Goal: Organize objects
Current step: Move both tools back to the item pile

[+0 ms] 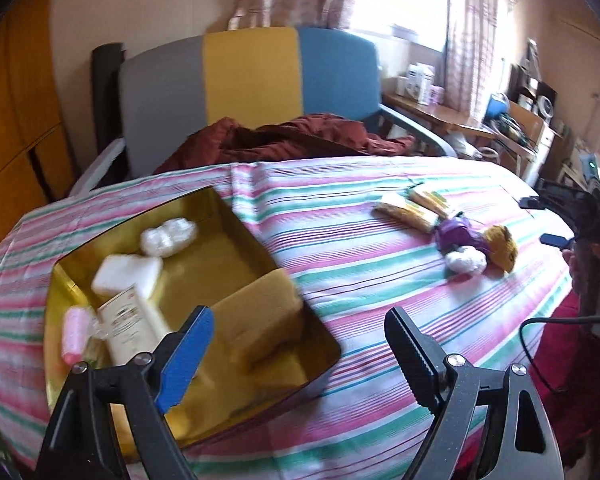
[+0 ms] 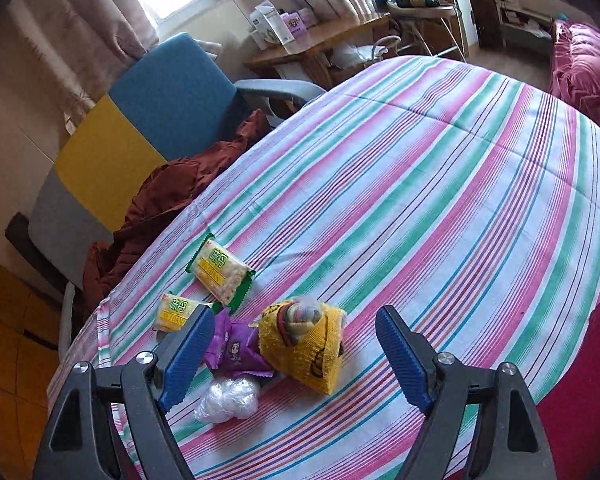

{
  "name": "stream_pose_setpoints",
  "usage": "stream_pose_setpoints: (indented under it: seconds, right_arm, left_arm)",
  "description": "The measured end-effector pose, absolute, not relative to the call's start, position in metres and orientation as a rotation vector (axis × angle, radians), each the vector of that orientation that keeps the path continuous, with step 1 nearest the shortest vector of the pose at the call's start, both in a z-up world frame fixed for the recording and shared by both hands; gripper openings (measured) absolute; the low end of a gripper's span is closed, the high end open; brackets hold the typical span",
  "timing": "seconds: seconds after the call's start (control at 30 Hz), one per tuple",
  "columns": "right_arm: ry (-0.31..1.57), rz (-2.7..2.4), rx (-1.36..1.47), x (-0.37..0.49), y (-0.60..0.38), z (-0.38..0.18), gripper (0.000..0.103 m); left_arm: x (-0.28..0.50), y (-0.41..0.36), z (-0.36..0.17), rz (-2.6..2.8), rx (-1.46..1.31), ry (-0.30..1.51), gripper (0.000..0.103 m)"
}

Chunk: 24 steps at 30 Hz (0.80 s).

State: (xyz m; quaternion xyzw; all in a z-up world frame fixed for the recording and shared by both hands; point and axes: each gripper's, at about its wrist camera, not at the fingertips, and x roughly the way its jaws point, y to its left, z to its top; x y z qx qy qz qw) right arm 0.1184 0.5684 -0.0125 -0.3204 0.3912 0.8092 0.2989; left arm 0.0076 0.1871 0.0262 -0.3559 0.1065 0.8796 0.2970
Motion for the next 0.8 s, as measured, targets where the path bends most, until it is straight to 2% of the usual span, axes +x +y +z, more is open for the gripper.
stream_pose_setpoints:
  seconds: [0.8]
  right_arm:
    - [1.059,2.223,-0.903,0.106,0.567,-0.015,0.084]
  left_arm:
    - [-0.005,0.373,-0.026,1.985,-1.013,0.418,0.084]
